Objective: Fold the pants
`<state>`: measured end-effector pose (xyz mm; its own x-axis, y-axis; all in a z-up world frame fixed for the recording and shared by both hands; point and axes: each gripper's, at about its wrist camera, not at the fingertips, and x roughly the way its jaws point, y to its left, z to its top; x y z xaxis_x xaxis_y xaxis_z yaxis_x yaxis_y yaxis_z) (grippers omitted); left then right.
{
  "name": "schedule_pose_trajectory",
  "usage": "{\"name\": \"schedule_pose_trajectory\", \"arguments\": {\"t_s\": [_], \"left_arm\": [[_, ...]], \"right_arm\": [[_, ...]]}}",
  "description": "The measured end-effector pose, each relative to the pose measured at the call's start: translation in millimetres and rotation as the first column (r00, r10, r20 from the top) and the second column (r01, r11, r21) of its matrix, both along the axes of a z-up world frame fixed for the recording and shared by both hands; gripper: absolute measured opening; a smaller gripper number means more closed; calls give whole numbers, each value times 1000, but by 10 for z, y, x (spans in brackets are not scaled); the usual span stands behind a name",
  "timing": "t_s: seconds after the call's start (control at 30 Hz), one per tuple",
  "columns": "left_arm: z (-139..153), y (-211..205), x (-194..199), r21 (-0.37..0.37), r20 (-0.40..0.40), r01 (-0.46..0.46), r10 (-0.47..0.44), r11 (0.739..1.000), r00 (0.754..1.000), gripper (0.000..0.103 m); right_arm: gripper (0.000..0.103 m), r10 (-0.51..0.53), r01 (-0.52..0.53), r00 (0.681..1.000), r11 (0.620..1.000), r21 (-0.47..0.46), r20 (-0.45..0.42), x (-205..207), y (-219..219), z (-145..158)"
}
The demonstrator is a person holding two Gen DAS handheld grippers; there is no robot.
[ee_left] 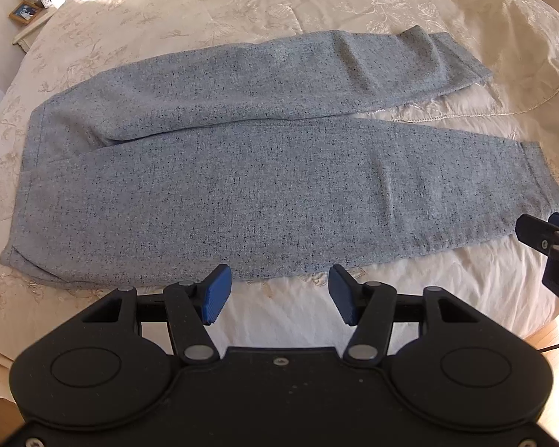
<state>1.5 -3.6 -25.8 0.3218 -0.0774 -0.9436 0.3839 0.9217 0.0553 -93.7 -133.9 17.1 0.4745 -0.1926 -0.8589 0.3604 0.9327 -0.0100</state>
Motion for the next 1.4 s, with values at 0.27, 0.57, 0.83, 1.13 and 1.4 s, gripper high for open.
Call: {"name": "schedule_pose_trajectory", "arguments": {"t_s": [0.27, 0.57, 0.83, 1.13, 1.4], "left_arm": [[-21, -21, 5, 3, -9, -5, 5, 1000, 1000, 61], [-76, -45, 33, 11, -36, -16, 16, 1000, 999, 61], [-166, -129, 55, 32, -65, -20, 22, 999, 998, 61], [-300, -171, 138, 99, -94, -14, 23, 995, 995, 61], [-397, -175, 252, 141, -109, -65, 80, 988, 991, 61]], "right_arm": [[36, -5, 5, 1000, 1000, 19, -2, 2, -32, -18], [36, -14, 15, 1000, 998, 54, -18, 17, -104, -84], [36, -42, 45, 998, 996, 78, -47, 42, -244, -215], [36, -104, 112, 989, 991, 74, -109, 130, -615, -566], [36, -1, 17, 987, 995, 96, -159, 364, -763, -989]]}}
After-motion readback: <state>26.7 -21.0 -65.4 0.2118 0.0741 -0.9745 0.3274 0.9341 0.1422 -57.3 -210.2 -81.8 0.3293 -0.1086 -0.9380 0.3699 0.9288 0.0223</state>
